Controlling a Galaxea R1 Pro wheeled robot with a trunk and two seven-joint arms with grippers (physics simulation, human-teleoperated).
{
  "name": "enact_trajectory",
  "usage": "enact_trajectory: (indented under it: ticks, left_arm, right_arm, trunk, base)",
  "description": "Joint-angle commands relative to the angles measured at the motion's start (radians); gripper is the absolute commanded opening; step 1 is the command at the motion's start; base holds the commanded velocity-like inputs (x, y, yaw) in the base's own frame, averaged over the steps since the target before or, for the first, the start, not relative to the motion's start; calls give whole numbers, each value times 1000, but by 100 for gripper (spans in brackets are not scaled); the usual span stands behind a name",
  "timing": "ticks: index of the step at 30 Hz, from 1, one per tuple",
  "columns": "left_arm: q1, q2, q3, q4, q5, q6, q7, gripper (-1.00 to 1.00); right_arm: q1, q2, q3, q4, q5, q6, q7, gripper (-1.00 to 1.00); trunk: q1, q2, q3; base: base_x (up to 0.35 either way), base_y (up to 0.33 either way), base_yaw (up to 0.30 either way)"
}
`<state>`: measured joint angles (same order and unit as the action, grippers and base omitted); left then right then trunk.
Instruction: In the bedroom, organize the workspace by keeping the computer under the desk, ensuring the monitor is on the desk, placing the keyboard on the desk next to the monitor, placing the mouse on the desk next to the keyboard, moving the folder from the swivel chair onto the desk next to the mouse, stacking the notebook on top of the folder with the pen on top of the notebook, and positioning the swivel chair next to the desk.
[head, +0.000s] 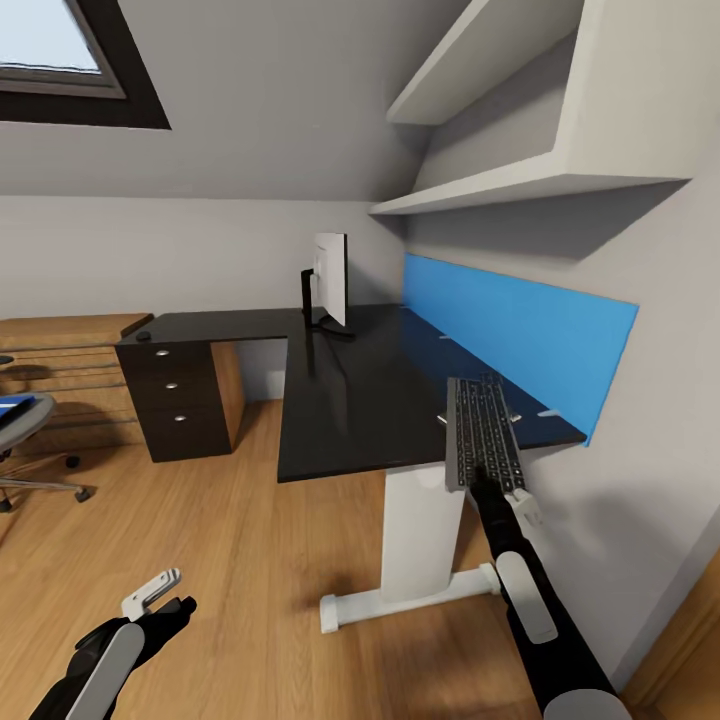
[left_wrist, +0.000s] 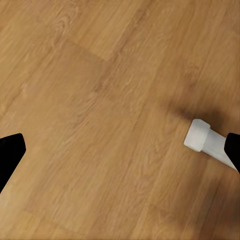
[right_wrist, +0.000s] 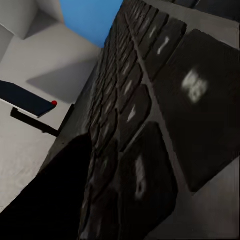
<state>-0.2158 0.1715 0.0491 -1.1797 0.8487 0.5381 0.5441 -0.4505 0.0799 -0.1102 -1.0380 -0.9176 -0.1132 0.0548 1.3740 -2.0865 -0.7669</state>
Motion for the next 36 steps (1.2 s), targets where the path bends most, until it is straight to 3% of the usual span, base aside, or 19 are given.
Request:
enact_trajectory:
  ticks: [1, 20, 31, 36]
  left_arm:
    - [0, 0, 0, -1, 10, 2, 8, 100]
    - [0, 0, 0, -1, 10, 3, 8, 100]
    - [0, -1, 0, 0, 12, 2, 10, 100]
    - [0, -2, -1, 0, 12, 2, 11, 100]
  right_arm:
    - [-1, 2, -2, 1, -13, -2, 5, -100]
    - [-1, 0, -2, -2, -14, -3, 5, -100]
    - [-1, 0, -2, -8, -15, -4, 9, -100]
    - [19, 4, 4, -79, -13, -4, 12, -100]
  trunk:
    - [0, 0, -1]
    - [0, 0, -1]
    - [-42, 77, 33]
    - [-61, 112, 49]
  base:
    - [0, 0, 0]
    - [0, 0, 0]
    - [0, 0, 0]
    - [0, 0, 0]
